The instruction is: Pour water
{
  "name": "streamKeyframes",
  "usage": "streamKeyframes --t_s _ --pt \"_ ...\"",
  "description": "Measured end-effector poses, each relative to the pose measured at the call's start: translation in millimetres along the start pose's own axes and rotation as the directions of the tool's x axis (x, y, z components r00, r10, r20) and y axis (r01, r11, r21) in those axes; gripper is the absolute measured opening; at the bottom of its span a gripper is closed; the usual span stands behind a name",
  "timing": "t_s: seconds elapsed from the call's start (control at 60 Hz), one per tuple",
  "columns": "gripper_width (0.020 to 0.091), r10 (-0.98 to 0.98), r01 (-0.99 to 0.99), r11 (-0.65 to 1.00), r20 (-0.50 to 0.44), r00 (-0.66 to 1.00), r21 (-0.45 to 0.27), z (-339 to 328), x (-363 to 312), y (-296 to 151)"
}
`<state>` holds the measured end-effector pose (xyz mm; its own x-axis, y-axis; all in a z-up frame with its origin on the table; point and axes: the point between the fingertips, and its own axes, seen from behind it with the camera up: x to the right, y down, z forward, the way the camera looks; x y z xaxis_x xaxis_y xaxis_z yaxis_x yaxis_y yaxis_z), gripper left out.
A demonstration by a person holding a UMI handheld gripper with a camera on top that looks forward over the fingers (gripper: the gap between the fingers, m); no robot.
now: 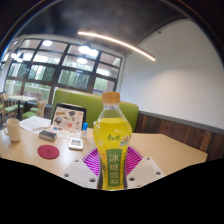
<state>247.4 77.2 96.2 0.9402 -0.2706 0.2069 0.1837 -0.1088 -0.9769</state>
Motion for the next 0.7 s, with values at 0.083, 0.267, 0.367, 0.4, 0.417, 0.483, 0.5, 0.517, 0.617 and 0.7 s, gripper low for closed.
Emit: streamKeyframes --t_s 0.083,0.267,0.367,0.4,0.417,0.483,0.5,0.517,0.617,0.7 --pt "0.0272 -0.093 0.093 0.996 0.011 0.996 0.012 -1 -21 -23" --pt "0.0271 -0.508 0.501 0.85 0.003 0.861 0.164 -6 -115 -139" --pt "0.0271 -0.796 0.782 0.587 -0.026 0.605 0.21 -11 -179 -168" --pt "0.027 -0.866 0.852 0.477 -0.049 0.497 0.218 -6 -201 -163" --pt "0.027 -0.898 0.883 0.416 -0.059 0.437 0.216 -5 -210 -161" --pt "0.027 -0.976 0.964 0.17 -0.102 0.194 0.203 0 -236 -150" --pt "0.0271 -0.987 0.973 0.105 -0.102 0.128 0.205 -5 -232 -153" --pt "0.0272 -0.99 0.978 0.059 -0.115 0.084 0.201 2 -238 -148" --pt "0.0271 -0.955 0.95 -0.268 -0.175 -0.24 0.16 -4 -251 -142" --pt "0.0272 -0.9 0.902 -0.412 -0.213 -0.381 0.127 5 -260 -137"
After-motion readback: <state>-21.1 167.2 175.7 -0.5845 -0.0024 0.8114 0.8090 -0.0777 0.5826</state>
